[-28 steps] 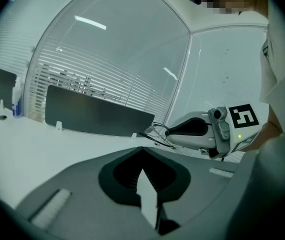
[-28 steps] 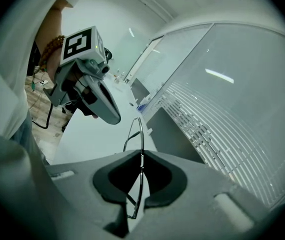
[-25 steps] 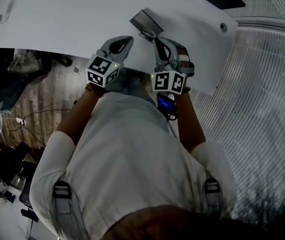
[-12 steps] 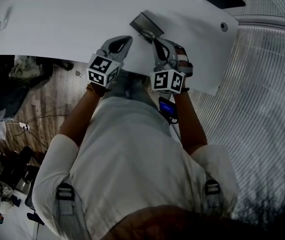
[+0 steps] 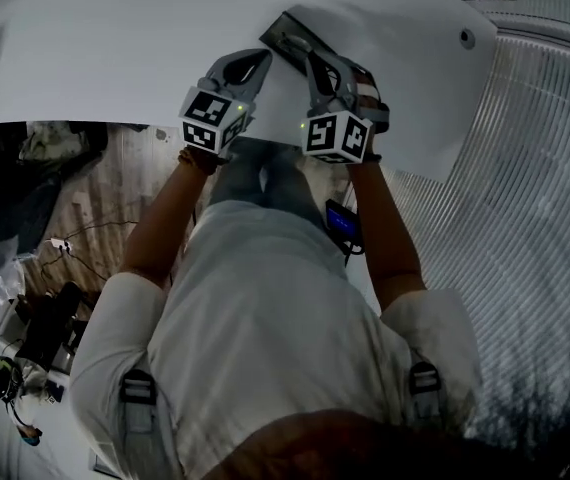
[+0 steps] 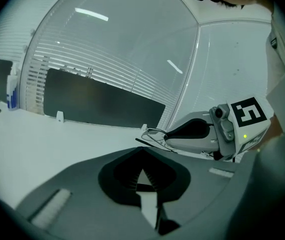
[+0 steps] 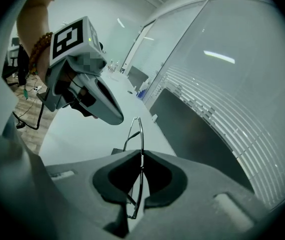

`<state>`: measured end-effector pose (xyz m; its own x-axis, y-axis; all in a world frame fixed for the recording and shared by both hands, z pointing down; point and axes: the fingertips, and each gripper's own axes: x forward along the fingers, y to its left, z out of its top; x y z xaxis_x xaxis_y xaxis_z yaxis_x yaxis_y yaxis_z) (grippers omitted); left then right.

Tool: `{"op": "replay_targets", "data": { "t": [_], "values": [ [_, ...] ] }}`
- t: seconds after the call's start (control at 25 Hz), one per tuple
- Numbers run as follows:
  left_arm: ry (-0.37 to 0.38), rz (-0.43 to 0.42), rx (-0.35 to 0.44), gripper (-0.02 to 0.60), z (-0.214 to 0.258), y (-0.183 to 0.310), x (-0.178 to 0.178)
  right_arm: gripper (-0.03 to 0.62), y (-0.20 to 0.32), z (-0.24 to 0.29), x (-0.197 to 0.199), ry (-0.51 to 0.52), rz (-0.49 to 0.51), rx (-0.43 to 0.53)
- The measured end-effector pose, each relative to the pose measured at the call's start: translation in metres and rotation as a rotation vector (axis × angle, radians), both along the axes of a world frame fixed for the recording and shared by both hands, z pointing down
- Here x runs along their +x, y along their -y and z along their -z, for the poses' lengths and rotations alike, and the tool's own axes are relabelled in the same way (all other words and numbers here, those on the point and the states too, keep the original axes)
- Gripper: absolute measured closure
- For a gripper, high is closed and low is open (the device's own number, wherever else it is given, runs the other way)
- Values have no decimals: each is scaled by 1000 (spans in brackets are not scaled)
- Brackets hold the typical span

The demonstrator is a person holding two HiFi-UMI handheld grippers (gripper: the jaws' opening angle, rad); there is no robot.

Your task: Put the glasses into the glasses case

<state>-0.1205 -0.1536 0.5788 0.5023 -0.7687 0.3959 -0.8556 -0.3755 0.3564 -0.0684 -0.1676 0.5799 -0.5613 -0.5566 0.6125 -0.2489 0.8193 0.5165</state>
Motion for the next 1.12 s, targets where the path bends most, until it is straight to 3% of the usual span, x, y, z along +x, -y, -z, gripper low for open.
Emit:
{"op": "replay_targets", "data": {
  "t": [0.36,0.88,1.12],
  "values": [
    [31,-34,-64,580,-55,30,-11,577,27,-61,-8,-54,-77,-94],
    [29,-48,-127,580,-98,35,-12,577,32,-124,-12,-157,-108,-109],
    [35,-42,-110,580,-106,34,-12,577,31,-141,-12,-190,-103,-103]
  ]
}}
